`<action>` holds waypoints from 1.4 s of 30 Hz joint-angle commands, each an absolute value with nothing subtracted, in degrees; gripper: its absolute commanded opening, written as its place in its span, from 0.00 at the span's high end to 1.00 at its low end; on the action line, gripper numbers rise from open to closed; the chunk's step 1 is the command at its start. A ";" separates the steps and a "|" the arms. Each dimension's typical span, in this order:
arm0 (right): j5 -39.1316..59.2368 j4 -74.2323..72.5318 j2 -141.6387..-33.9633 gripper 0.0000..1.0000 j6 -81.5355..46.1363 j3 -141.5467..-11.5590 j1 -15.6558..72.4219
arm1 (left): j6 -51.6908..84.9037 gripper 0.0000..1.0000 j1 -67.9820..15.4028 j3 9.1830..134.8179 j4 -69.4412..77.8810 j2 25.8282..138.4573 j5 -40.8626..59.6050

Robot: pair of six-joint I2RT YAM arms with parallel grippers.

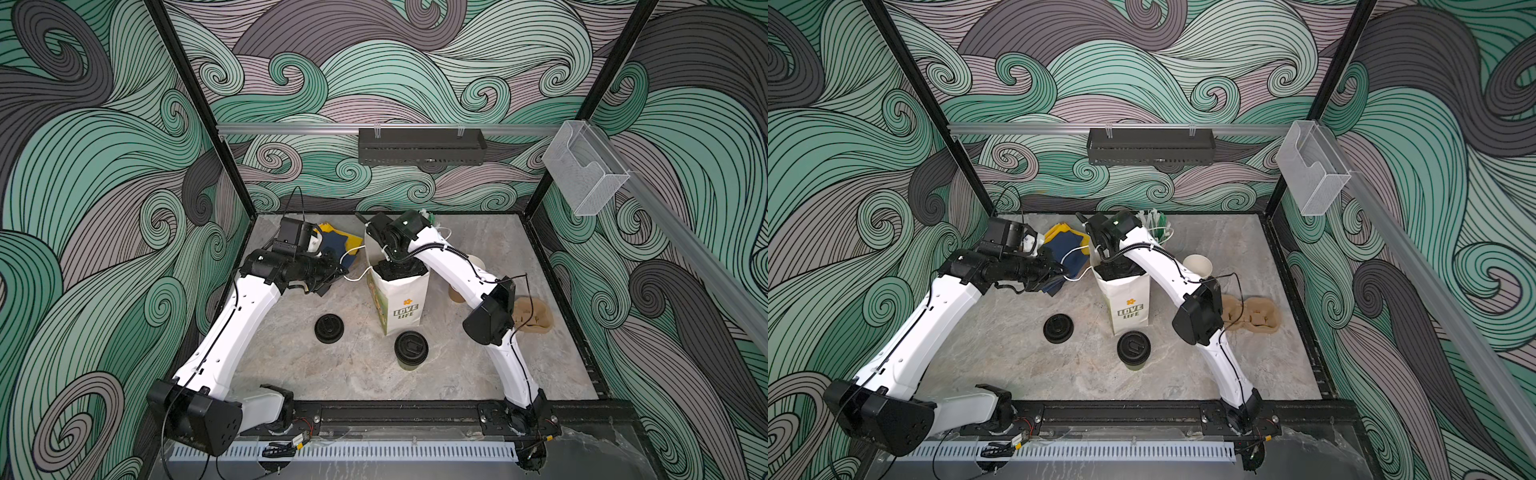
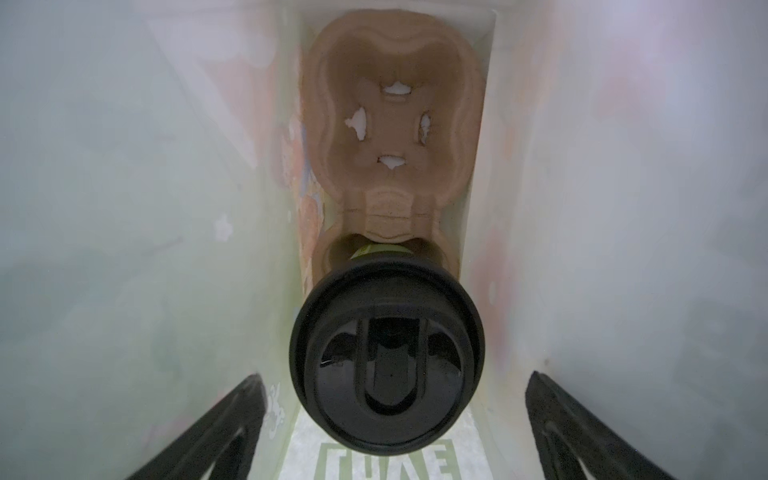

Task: Pack the takeout coffee
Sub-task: 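Open the right gripper and lift it out of the bag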

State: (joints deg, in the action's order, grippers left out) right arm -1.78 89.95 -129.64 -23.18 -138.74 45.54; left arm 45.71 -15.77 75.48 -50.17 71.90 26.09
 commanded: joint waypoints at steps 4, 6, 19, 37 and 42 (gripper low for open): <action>-4.94 91.35 -128.94 0.05 -25.45 -143.95 46.19 | 45.33 1.00 -15.82 76.10 -50.18 72.29 26.46; -5.86 91.25 -128.84 0.04 -25.84 -145.94 46.14 | 45.25 1.00 -15.82 75.84 -50.23 72.30 26.45; -6.52 90.42 -129.40 0.11 -26.80 -151.73 46.49 | 44.98 1.00 -15.81 74.79 -50.88 72.22 26.87; -2.79 82.09 -102.16 0.16 -24.70 -137.60 51.23 | 40.38 0.32 -15.57 79.78 -51.92 67.94 16.45; -8.83 80.74 -91.45 0.22 -35.43 -122.06 51.24 | 30.85 0.21 -15.64 89.58 -56.50 71.03 11.67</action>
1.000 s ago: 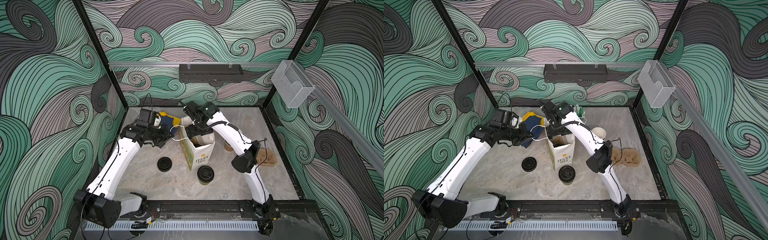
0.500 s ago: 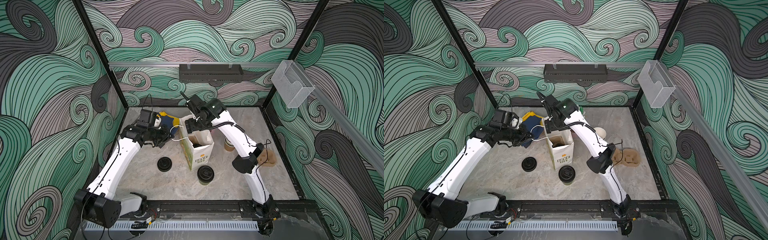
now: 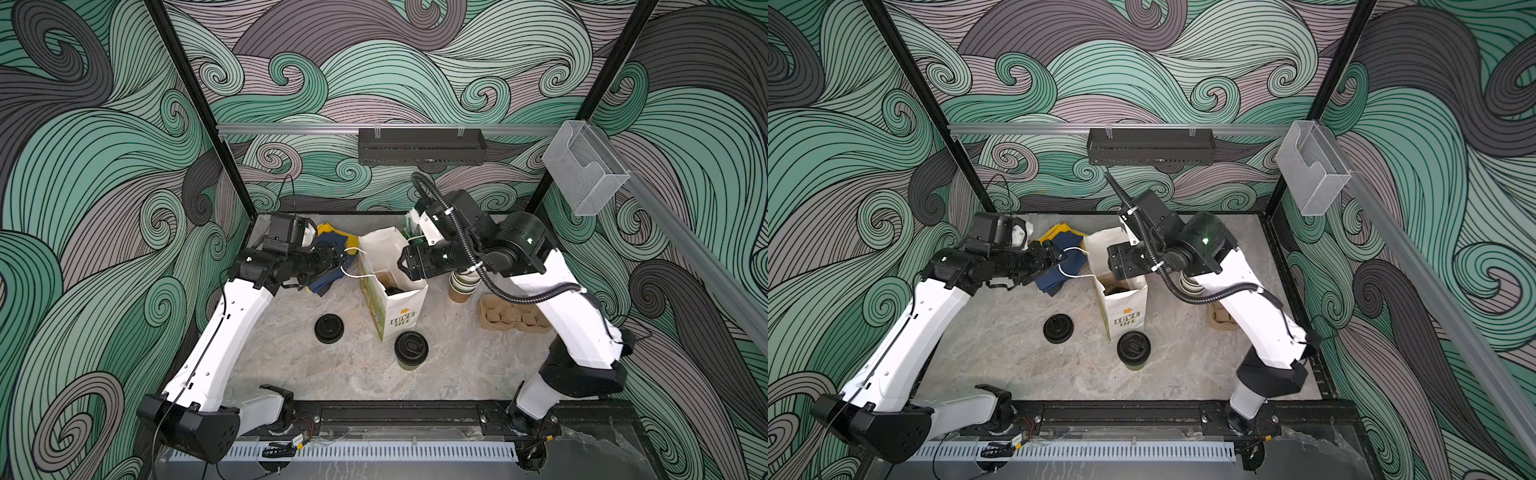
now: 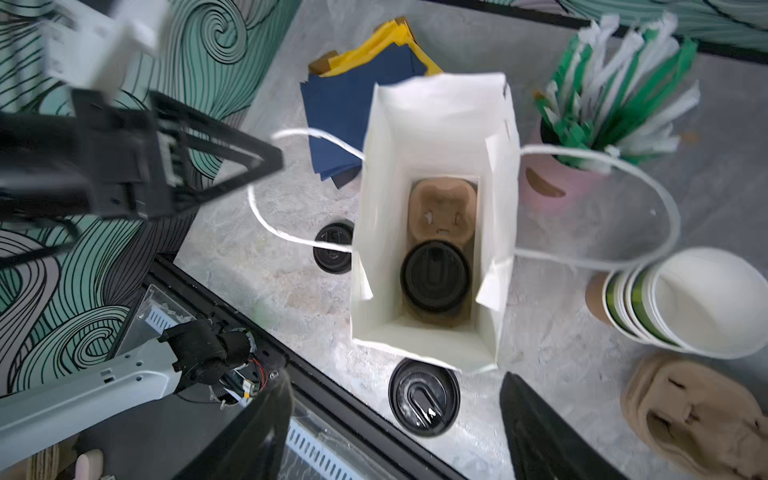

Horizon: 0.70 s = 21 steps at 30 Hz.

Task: Pack the takeout coffee

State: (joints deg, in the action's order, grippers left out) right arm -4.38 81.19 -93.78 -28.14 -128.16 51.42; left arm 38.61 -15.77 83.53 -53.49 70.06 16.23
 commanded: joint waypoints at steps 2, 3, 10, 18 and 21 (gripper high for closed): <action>-11.37 80.15 -88.07 0.23 -41.99 -116.94 51.24 | 26.43 0.21 -15.96 94.45 -57.87 74.83 11.87; -11.89 79.73 -86.88 0.23 -44.53 -114.96 51.16 | 24.35 0.21 -16.22 97.02 -58.46 76.71 11.91; -16.24 77.82 -81.48 0.27 -63.26 -103.69 50.94 | 6.79 0.21 -19.65 117.19 -64.15 93.85 12.62; -13.84 76.59 -83.47 0.25 -65.22 -104.49 50.79 | -5.54 0.22 -22.58 124.68 -61.90 105.22 12.13; -13.45 76.70 -82.78 0.25 -64.21 -103.87 50.80 | -7.52 0.26 -22.77 125.35 -62.38 107.97 12.12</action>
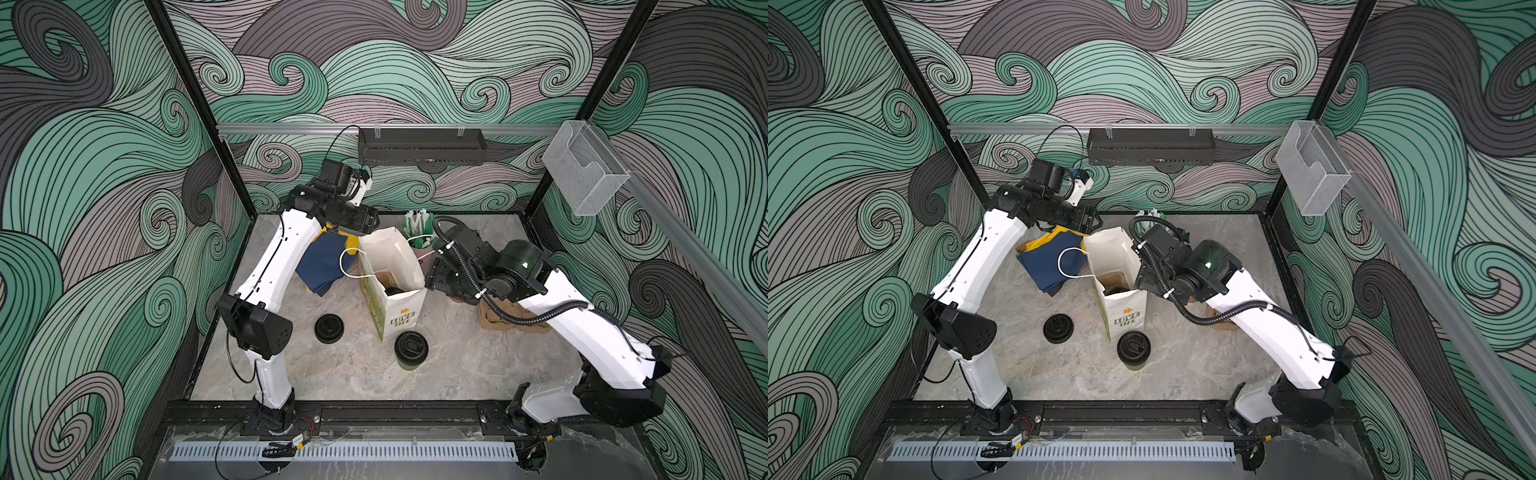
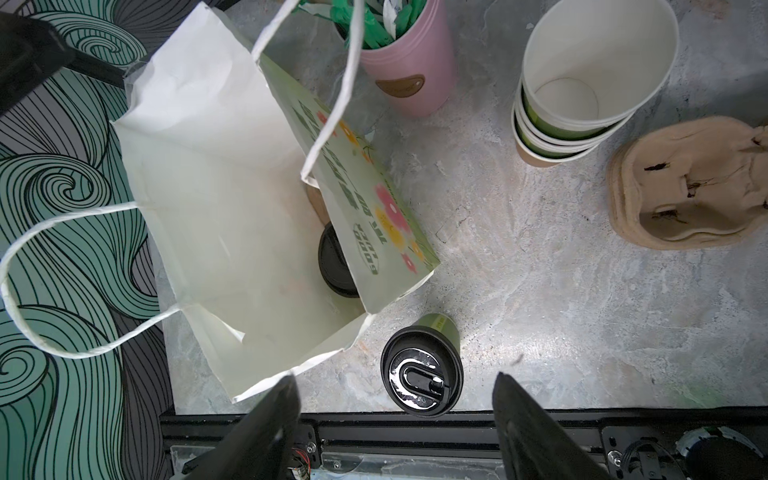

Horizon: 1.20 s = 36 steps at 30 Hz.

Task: Pack the takeout coffee

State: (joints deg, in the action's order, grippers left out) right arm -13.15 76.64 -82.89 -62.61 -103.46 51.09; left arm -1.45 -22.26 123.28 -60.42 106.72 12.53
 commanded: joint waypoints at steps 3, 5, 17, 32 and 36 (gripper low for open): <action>-13.70 76.62 -81.01 0.25 -63.95 -101.99 50.24 | -9.72 0.32 -23.02 124.43 -62.82 109.36 12.76; -13.72 76.55 -79.67 0.25 -64.02 -100.65 49.51 | -10.70 0.37 -23.13 123.77 -63.26 110.12 13.33; -13.18 76.61 -75.81 0.26 -63.04 -96.79 46.43 | -12.01 0.70 -23.82 124.10 -64.36 113.30 16.53; -12.70 76.55 -75.58 0.26 -62.19 -96.05 45.35 | -10.04 1.00 -24.06 121.64 -64.82 109.70 14.87; -12.20 76.49 -77.06 0.26 -61.53 -97.25 45.26 | -4.66 1.00 -24.01 119.85 -64.20 107.31 10.92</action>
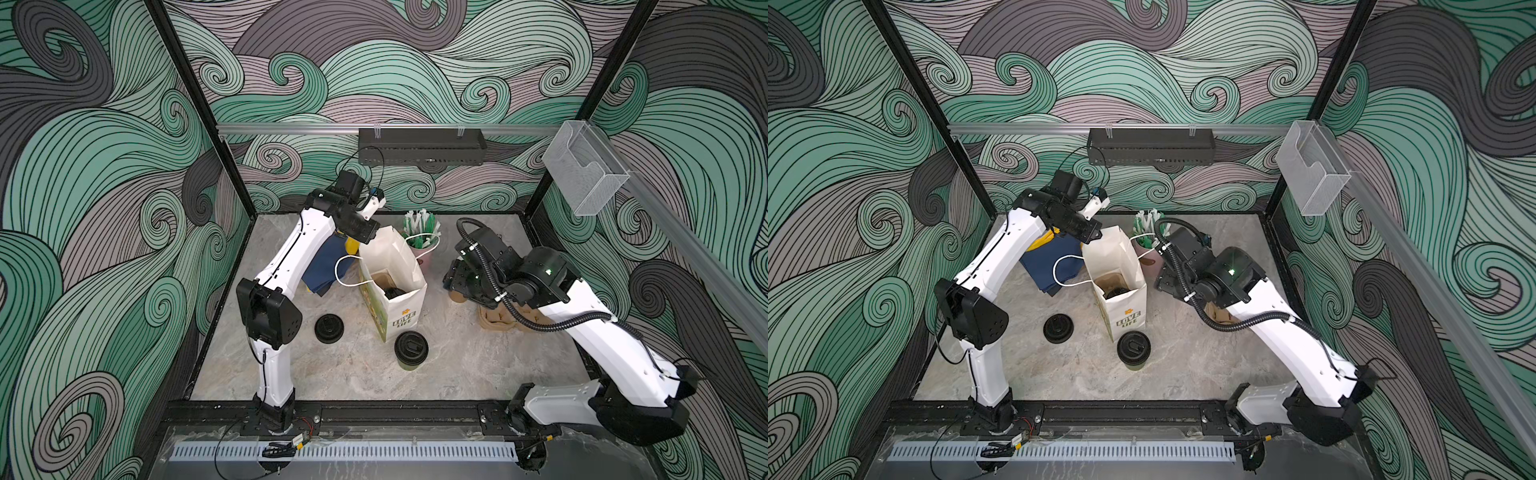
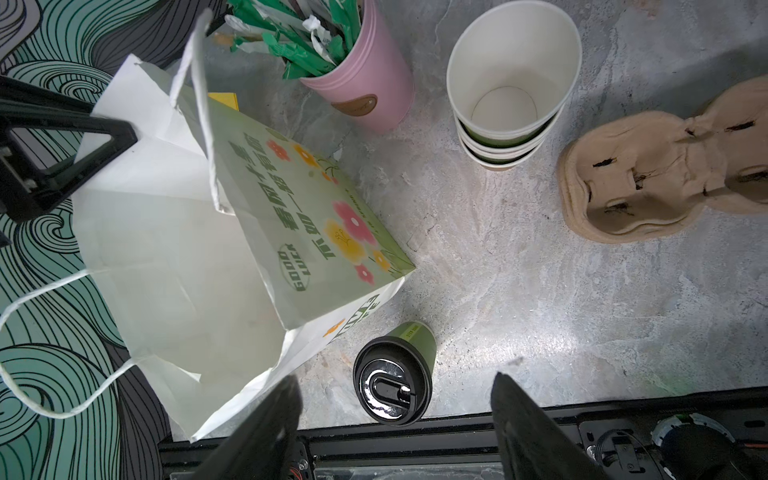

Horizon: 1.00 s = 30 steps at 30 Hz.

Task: Pack the takeout coffee

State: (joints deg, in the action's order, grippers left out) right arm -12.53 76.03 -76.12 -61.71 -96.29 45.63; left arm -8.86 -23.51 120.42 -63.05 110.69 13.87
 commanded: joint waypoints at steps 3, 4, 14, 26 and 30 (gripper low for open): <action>-10.16 75.40 -78.52 0.26 -61.31 -98.31 45.26 | 2.53 1.00 -23.99 117.59 -62.90 104.97 9.41; -9.50 74.70 -78.93 0.27 -61.30 -98.58 45.29 | 5.17 1.00 -24.00 116.28 -62.00 103.78 8.75; -6.62 72.62 -83.86 0.29 -61.75 -101.61 46.59 | 29.89 1.00 -23.99 90.17 -43.42 86.67 4.57; -12.41 83.54 -95.70 0.39 -57.50 -112.25 51.80 | 49.22 1.00 -30.29 83.79 -47.76 78.60 -4.19; -14.84 85.82 -97.71 0.49 -57.01 -113.93 52.56 | 52.81 1.00 -31.86 80.69 -47.94 75.52 -8.33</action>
